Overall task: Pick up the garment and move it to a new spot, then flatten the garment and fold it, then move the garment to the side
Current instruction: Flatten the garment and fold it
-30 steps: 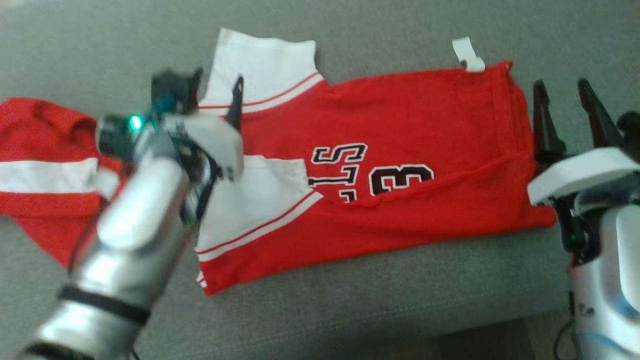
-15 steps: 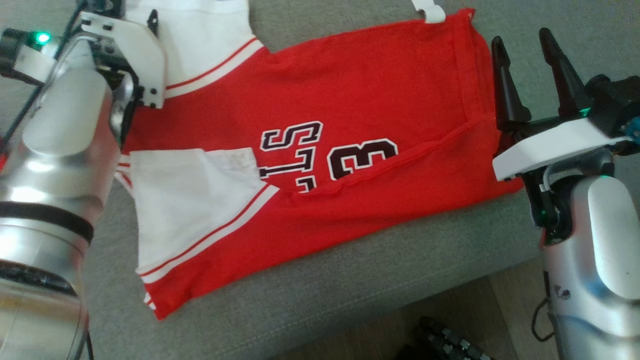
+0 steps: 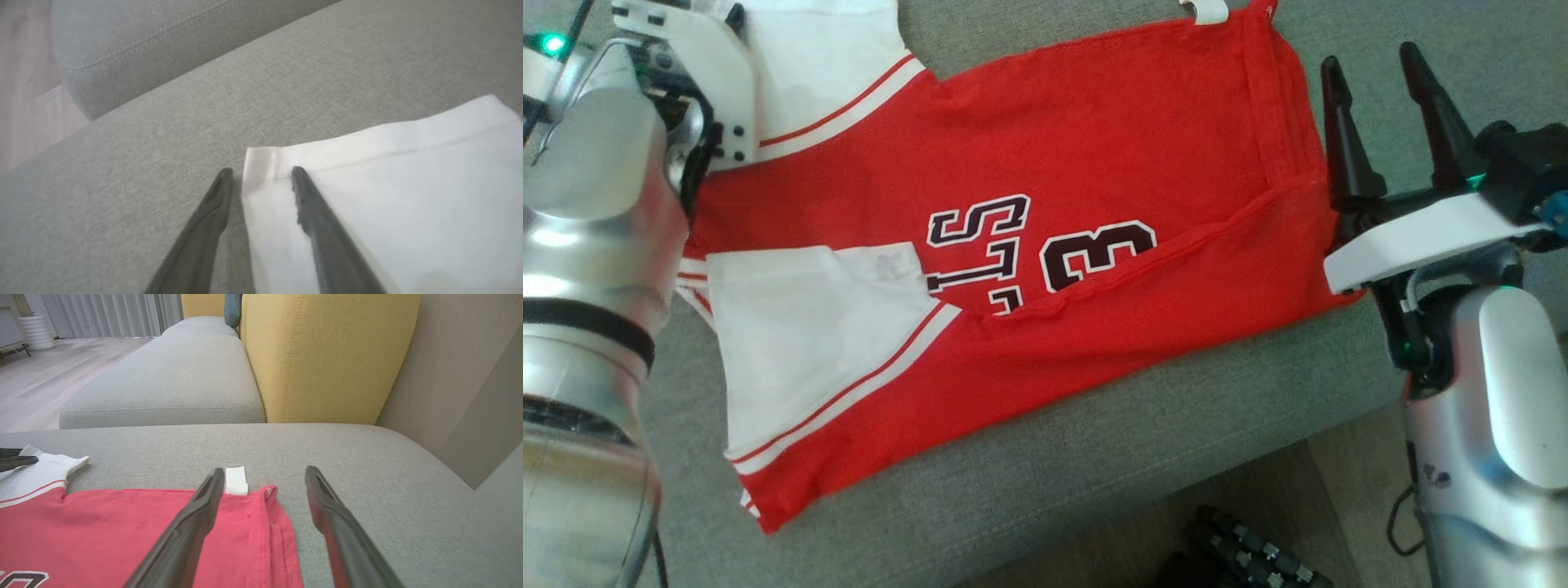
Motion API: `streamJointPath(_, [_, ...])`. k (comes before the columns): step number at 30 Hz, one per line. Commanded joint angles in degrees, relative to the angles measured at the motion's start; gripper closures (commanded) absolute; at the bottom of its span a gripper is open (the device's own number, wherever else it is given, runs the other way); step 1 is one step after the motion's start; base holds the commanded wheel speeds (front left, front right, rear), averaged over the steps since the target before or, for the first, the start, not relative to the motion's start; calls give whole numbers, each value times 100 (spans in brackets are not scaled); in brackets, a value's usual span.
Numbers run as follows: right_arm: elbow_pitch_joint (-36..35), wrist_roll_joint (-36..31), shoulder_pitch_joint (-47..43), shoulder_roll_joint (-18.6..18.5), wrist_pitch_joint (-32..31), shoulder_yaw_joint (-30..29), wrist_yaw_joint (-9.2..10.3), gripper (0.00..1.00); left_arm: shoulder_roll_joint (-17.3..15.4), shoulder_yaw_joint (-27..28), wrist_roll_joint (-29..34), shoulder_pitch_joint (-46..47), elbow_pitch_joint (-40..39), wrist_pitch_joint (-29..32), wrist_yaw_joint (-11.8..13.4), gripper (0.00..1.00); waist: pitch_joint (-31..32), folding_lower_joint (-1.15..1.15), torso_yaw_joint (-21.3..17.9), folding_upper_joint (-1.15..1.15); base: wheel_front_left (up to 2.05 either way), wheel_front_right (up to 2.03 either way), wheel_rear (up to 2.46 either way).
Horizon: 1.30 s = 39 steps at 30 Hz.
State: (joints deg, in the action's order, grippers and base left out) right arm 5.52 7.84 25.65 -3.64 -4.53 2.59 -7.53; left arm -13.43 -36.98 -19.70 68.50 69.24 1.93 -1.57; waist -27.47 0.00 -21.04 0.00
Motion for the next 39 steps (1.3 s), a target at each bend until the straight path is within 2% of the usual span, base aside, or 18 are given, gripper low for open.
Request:
streamJointPath(1, [-176, -49, 174, 36, 11, 14, 4, 0, -80, 45, -21, 196, -11, 22, -45, 100, -7, 0, 26, 0, 0, 0, 0])
streamJointPath(3, [-151, -72, 199, 35, 3, -49, 4, 0, -33, 58, -59, 219, 18, -93, -71, 100, 8, 0, 68, 0, 0, 0, 0])
streamJointPath(11, [-2, -83, 373, -98, -42, -369, 4, 0, 272, 197, -229, 238, -120, -1017, 107, 100, 169, 0, 450, 0, 0, 0, 0])
streamJointPath(17, [254, 9, 590, -313, -155, -560, 4, 0, 633, 297, -381, -17, -516, -1597, 183, 100, 442, 0, 959, 0, 0, 0, 0])
streamJointPath(27, [1347, 118, 962, -802, -612, -705, 4, 0, 879, 253, -387, -1162, -2142, -1690, 343, 100, 747, 0, 1660, 0, 0, 0, 0])
streamJointPath(33, [2270, -123, 1201, -1100, -924, -829, 4, 0, 907, -4, -311, -1745, -2945, -1607, 481, 100, 684, 0, 1841, 0, 0, 0, 0])
streamJointPath(39, [3053, -415, 1464, -1256, -997, -968, 4, 0, 790, -111, -295, -2047, -3567, -1356, 624, 100, 582, 0, 1910, 0, 0, 0, 0])
